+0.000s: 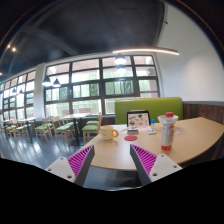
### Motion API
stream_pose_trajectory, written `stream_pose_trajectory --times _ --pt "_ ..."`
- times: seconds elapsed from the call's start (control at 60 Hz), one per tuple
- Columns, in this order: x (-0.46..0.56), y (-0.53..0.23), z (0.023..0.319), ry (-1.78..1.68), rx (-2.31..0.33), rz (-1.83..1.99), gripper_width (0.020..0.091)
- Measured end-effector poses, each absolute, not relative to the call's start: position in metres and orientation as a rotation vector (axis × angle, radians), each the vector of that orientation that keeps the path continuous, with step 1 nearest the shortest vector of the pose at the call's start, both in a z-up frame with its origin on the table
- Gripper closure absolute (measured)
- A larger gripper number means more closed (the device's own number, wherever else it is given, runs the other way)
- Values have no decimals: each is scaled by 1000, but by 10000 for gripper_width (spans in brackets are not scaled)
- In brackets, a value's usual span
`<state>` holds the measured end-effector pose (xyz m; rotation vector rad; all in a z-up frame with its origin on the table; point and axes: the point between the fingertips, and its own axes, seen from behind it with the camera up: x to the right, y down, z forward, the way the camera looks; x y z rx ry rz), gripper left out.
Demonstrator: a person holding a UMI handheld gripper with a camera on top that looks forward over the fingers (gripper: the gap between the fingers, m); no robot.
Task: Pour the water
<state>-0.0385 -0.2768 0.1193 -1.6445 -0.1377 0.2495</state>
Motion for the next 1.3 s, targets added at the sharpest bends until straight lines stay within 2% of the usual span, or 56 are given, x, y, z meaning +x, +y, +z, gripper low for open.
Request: stream_pose_trajectory --times 0.333,0.367,0.433,0.55,0.667,1.0,1.033,1.083,1.3 --pt "11 -266 110 -69 -1633 108 318" --pt "39 -257 116 -64 -1639 87 318" --pt "61 -250 105 -30 -1663 28 320" --pt "116 -210 112 6 -1630 -63 268" --pt "156 -167 121 35 -1606 -143 273" --pt "202 -29 96 87 -1645 -146 276" --pt "203 -19 97 92 -1640 -135 297" --pt "201 -10 93 101 -1629 -113 560" --pt "192 -13 101 87 -1564 -122 662"
